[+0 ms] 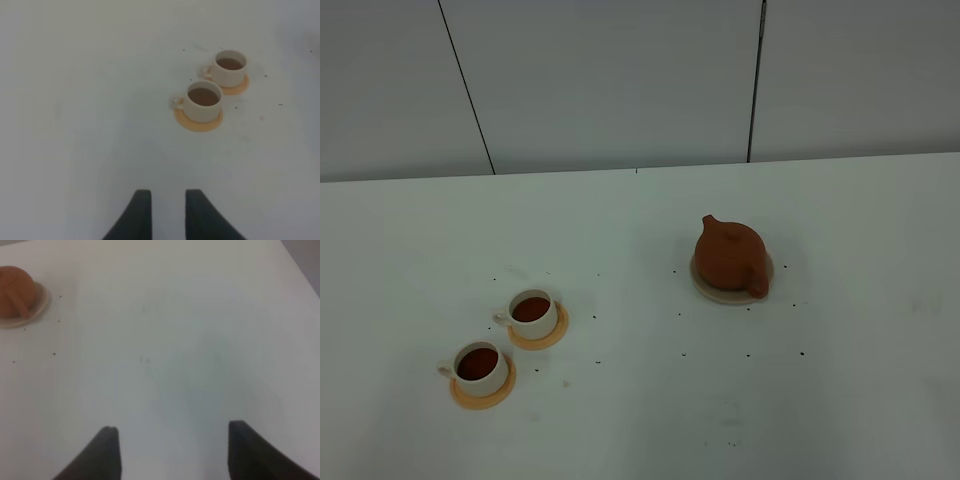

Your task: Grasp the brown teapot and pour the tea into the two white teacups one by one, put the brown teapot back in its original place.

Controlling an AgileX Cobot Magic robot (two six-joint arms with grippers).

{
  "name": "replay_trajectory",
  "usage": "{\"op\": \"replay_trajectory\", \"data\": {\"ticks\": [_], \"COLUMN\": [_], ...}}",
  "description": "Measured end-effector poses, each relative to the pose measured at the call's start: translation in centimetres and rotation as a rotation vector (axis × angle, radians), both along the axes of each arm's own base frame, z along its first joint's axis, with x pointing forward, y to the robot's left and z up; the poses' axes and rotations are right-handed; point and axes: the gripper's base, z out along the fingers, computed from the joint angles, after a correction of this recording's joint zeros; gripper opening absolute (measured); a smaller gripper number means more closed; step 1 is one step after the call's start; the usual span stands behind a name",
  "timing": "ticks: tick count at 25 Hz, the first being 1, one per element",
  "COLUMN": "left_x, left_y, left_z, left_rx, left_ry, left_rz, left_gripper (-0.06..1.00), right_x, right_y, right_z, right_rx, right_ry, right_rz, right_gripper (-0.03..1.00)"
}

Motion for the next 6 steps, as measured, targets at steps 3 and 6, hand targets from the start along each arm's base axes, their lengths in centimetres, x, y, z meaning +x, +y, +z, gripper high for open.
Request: {"op": "replay_trajectory", "data": {"ticks": [3, 6], "left_x": [0.0, 0.0], "left_y": [0.0, 0.0], "left_z": [0.0, 0.0], "left_rx": [0.0, 0.0], "left_ry": [0.0, 0.0], "left_rz": [0.0, 0.0], "left_gripper": [0.24, 0.24], "right_x": [0.0, 0.0], "right_y": [0.0, 0.0], "right_z": [0.0, 0.01], "right_rx": [0.0, 0.0], "right_ry": [0.0, -0.001], "right_rz": [0.0, 0.0], "right_gripper": [0.46, 0.46]}}
